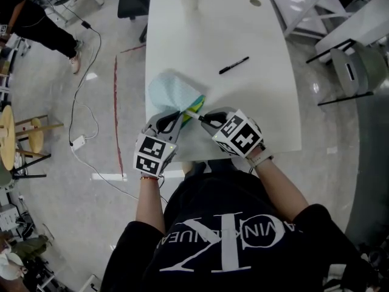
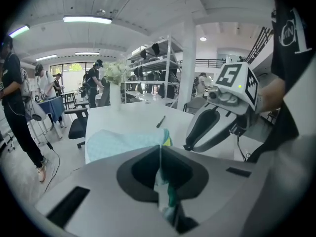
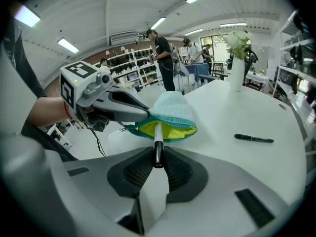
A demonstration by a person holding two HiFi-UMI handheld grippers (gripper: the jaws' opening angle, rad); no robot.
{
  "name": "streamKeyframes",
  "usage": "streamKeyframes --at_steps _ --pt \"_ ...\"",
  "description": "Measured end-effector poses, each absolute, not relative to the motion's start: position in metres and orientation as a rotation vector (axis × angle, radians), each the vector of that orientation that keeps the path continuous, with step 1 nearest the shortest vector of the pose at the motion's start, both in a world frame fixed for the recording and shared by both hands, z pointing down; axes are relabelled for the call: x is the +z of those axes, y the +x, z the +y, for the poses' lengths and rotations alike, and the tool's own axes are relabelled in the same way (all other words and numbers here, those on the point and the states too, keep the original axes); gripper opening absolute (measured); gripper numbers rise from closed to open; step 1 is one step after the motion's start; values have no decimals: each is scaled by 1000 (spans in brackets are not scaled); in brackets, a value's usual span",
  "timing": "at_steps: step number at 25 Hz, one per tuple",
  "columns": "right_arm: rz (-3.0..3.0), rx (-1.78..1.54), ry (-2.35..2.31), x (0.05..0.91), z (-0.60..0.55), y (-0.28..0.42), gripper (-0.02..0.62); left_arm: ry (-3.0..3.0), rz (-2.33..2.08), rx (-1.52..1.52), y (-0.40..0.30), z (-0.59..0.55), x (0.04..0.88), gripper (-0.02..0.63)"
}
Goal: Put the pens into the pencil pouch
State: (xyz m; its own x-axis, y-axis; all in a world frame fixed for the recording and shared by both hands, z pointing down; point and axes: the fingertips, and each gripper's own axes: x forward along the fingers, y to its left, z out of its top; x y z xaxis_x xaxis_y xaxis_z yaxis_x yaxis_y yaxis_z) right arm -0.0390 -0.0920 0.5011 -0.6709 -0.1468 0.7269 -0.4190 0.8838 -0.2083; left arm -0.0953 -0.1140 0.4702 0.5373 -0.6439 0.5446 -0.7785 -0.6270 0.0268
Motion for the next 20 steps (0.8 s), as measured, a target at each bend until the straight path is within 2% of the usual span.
streamKeyframes --at_steps 20 --pt "-2367 693 534 496 -109 -68 78 2607 -1059 698 -69 -105 460 14"
